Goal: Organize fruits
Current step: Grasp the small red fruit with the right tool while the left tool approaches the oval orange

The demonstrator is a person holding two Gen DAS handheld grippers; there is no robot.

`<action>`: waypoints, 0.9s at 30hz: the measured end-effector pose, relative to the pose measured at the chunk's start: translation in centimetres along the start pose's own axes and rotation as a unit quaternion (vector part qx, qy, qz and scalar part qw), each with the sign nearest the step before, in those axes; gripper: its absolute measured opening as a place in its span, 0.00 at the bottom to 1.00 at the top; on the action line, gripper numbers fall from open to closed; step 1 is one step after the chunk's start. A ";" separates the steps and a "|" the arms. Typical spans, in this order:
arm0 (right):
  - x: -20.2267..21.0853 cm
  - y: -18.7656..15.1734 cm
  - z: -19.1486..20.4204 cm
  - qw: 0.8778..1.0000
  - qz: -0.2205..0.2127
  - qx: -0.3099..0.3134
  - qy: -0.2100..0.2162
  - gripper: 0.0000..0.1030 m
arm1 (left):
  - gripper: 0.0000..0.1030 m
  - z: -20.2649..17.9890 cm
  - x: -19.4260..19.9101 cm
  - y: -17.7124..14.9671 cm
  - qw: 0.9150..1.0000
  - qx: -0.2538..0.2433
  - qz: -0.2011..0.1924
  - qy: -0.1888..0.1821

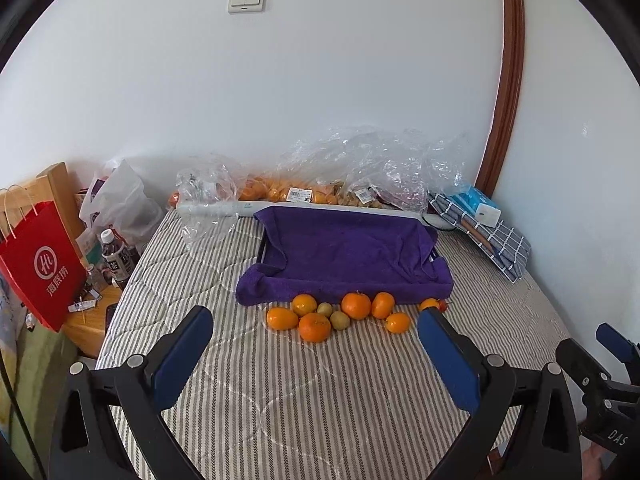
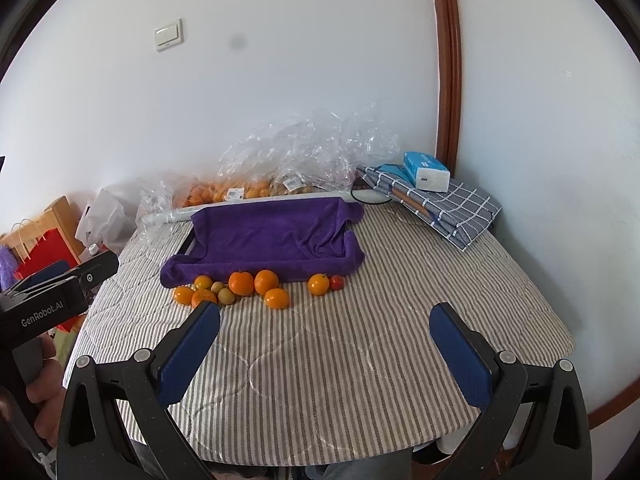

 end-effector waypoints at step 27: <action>-11.1 -5.3 0.0 0.999 0.054 0.006 0.004 0.94 | 0.95 5.8 -8.6 -5.2 0.999 0.004 0.029 0.033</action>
Point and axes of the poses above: each gripper's, at about its wrist camera, not at the fingertips, and x roughly against the way its jaws point, z to its left, y to its top, the point moved 10 cm from there along -x, roughly the way its jaws point, and after that the axes turned 15 degrees about -z, right-handed, at the moved point
